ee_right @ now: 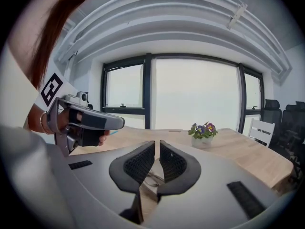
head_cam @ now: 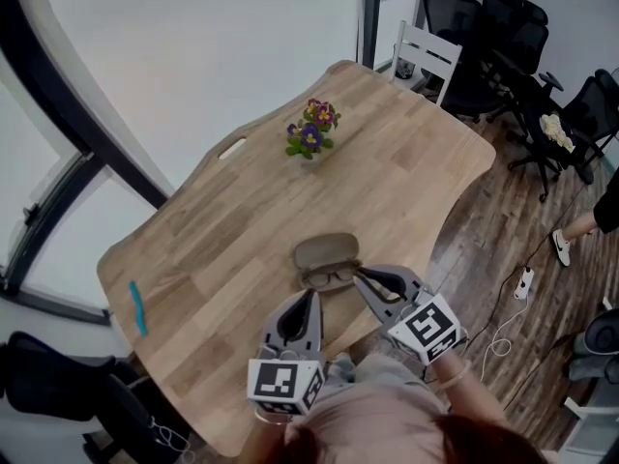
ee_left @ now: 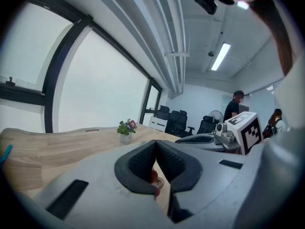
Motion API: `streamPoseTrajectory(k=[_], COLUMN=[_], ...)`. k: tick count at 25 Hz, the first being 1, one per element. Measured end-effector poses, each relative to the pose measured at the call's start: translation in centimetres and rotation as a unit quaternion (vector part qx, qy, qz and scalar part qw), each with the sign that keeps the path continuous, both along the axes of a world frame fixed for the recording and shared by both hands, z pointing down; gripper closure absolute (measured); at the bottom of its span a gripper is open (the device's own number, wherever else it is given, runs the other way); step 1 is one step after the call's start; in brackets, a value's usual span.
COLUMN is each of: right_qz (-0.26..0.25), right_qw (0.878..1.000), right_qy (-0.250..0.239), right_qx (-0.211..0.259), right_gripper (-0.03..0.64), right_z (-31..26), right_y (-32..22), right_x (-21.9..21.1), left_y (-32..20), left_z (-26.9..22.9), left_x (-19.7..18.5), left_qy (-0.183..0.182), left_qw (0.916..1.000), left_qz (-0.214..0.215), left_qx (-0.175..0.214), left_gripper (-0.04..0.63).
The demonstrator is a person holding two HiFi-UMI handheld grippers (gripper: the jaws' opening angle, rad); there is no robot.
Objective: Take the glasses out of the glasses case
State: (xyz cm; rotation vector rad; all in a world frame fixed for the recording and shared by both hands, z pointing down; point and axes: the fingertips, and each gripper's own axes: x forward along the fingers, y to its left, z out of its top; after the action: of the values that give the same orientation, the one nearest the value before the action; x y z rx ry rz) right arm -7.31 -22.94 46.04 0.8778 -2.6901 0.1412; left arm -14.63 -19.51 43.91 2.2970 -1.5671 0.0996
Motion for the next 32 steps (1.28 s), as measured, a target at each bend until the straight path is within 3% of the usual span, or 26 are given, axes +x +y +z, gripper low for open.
streamPoseTrajectory(k=[19, 32], right_qz=[-0.067, -0.156], right_qw=[0.995, 0.976], right_qy=[0.077, 0.147], right_qx=[-0.022, -0.034], right_gripper=[0.578, 0.569], right_z=[5.6, 10.8], right_y=[-2.4, -3.5], right_x=[-3.3, -5.0], left_y=[-3.9, -6.0], left_z=[2.1, 4.5], left_x=[-4.0, -5.6], left_qy=[0.003, 0.001], left_qw=[0.9993, 0.9958], left_qz=[-0.037, -0.088], left_qx=[-0.011, -0.024], left_gripper=[0.594, 0.594])
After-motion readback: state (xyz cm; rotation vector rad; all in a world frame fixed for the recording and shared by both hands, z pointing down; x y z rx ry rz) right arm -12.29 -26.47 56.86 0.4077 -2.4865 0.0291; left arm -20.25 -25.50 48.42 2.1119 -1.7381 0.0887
